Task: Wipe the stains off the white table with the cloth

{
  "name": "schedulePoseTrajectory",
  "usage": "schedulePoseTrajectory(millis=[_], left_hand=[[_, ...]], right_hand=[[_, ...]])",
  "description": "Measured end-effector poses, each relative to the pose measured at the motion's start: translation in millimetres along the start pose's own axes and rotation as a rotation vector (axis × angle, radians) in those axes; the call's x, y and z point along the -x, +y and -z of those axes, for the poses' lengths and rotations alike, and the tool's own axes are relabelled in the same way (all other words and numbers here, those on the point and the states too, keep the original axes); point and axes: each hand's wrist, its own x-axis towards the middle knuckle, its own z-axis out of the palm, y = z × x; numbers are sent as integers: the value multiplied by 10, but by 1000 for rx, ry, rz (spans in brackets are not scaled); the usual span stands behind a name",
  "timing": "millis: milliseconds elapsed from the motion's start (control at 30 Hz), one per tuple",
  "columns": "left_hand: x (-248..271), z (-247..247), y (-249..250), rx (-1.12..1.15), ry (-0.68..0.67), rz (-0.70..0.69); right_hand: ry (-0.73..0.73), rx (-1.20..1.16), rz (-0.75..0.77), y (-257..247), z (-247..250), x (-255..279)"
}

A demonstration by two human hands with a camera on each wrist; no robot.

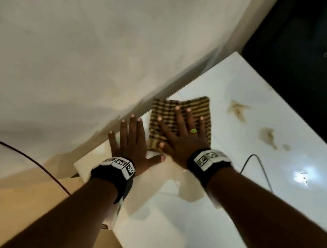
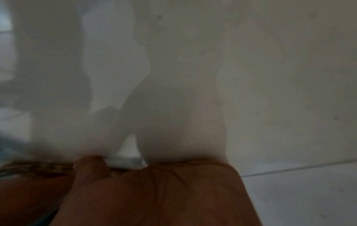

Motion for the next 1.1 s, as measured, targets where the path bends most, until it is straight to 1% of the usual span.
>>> schedulePoseTrajectory(millis=[67,100,133,200,267,300,333,400,467,533,567,600,667,700,767,833,900,1000,1033,1067,1100], left_hand=[[20,44,-16,8,-56,2],[12,85,6,3,-82,2],[26,102,13,-8,-104,7],[27,125,28,-15,-109,11],[24,136,31,-24,-104,15],[23,142,33,-32,-113,19],[22,159,42,-40,-122,28],[16,166,34,-43,-127,41],[27,162,53,-56,-121,52],[33,172,71,-75,-118,61],[38,176,71,-76,-118,64],[44,173,78,-71,-123,59],[35,167,82,-59,-131,43],[34,161,69,-59,-129,43],[34,149,75,-61,-130,44],[32,143,82,-63,-143,48],[38,152,88,-66,-145,66],[52,171,144,-82,-136,64],[58,173,158,-82,-146,59],[57,169,154,-77,-148,58],[59,178,131,-81,-146,54]], right_hand=[[-18,35,87,16,6,62],[-15,44,90,164,48,22],[-9,32,60,330,69,-22],[-3,-52,-79,655,151,-132],[-6,-115,-197,764,174,-205],[-1,-134,-218,694,159,-200],[15,-146,-208,561,122,-168],[55,-159,-123,179,-29,-8],[90,-152,-37,-56,-209,238],[128,-137,-32,38,-326,432],[140,-135,-62,162,-358,520],[146,-150,-126,316,-390,634],[153,-194,-299,558,-444,856],[156,-224,-375,587,-458,938],[180,-261,-470,463,-475,996],[159,-304,-492,182,-482,910],[178,-311,-459,-74,-479,820],[213,-274,-421,-98,-542,922],[228,-270,-447,-39,-584,1025],[228,-276,-506,26,-636,1157],[224,-299,-596,84,-689,1296]])
